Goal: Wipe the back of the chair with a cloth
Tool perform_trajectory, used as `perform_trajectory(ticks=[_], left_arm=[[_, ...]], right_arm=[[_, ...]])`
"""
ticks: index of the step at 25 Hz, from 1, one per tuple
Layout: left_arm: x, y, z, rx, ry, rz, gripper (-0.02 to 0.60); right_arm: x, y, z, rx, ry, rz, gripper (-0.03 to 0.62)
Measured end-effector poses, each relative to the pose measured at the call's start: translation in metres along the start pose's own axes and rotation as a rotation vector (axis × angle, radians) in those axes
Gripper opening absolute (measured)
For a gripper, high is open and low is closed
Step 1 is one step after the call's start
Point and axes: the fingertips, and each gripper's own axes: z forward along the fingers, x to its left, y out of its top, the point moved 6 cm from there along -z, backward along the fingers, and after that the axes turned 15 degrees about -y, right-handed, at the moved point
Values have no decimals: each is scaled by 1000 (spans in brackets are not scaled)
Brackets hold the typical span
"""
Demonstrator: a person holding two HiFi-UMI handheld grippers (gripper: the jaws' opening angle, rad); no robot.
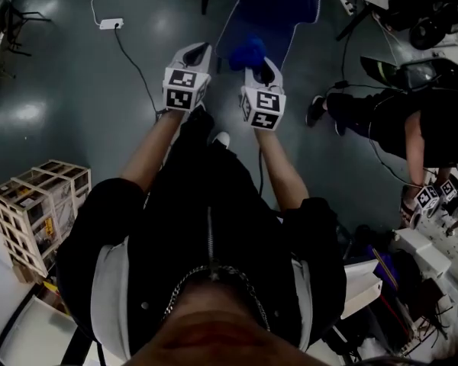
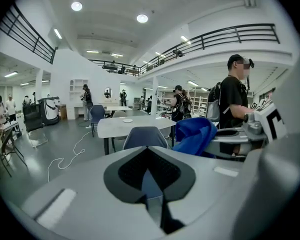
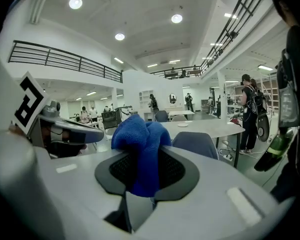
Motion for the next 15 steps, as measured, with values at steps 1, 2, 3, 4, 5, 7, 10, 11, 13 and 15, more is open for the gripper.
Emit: perform_trajectory(ticks=[1,2,3,4,5,7,10,11,13,15], left_arm=[[-4,-2,-5,3,1,0,11],[-7,-5,-10,6,1,0,11],[-9,-6,-15,7,-1,-1,11],[-11,-7,-18,8,-3,-1,11],[-12,-7,-21,8,-8,1,11],[-13,-8,-25,11,-20,8,11],[-11,-7,-33,10,-28,14,11],[-10,-6,-35,7,-28,16,11],[-9,-7,-40,5,-30,19,11],[-9,-9,-45,3,-32,20,11]], right_arm=[[2,-1,-6,0,0,4,92],[4,-2,-12,0,1,7,92],[6,-3,-17,-1,1,7,92],[8,-4,-21,-3,0,6,92],[9,-4,-24,-7,-3,3,92],[13,-3,-28,-10,-10,-2,92],[20,1,-32,-21,-15,-5,92],[22,2,-33,-23,-13,-7,92],[28,1,-34,-21,-3,-10,92],[33,-1,-35,-19,5,-11,92]])
